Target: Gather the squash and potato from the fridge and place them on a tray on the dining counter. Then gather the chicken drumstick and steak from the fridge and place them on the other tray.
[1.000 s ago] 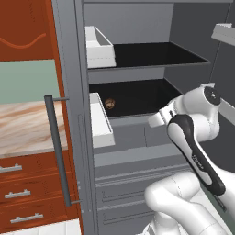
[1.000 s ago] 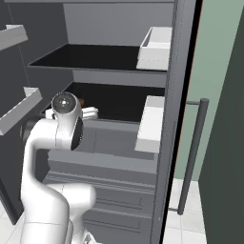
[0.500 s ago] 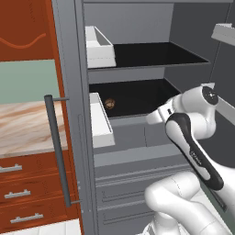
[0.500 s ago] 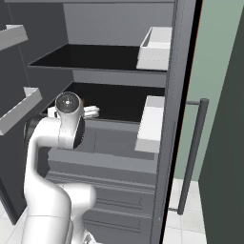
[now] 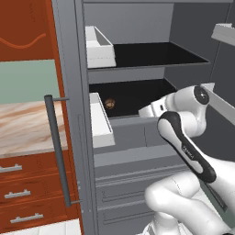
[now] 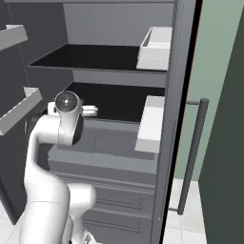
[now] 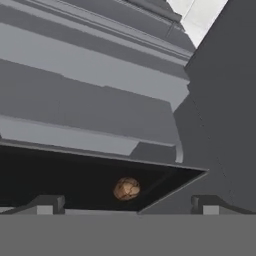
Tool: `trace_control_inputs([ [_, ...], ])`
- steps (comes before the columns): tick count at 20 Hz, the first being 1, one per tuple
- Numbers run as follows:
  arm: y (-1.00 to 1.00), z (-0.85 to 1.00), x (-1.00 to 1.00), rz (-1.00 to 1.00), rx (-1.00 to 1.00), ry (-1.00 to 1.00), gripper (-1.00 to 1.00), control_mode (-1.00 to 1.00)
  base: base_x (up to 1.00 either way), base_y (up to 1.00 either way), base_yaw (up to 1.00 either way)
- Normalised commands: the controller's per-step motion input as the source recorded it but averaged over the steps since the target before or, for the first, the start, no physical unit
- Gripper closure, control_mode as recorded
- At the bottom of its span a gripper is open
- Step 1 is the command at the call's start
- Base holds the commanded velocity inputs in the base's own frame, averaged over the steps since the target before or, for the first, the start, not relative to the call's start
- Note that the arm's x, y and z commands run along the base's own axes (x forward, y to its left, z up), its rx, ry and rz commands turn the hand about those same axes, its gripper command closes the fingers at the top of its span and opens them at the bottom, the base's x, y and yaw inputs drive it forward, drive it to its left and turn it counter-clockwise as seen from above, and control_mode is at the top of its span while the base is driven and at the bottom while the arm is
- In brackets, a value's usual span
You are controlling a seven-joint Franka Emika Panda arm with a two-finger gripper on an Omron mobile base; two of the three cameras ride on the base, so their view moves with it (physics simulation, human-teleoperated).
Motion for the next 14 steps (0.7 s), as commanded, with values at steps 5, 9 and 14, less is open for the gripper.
trace_control_inputs([
  [5,0.13,0.0,0.26,-0.11,0.11,0.0,-1.0,-1.0,0.0,0.0,0.0],
  [9,0.0,0.0,0.3,-0.05,0.09,0.0,-1.0,-1.0,0.0,0.0,0.0],
  [14,0.1,0.0,0.39,-0.01,0.02,0.01,-1.0,-1.0,0.0,0.0,0.0],
])
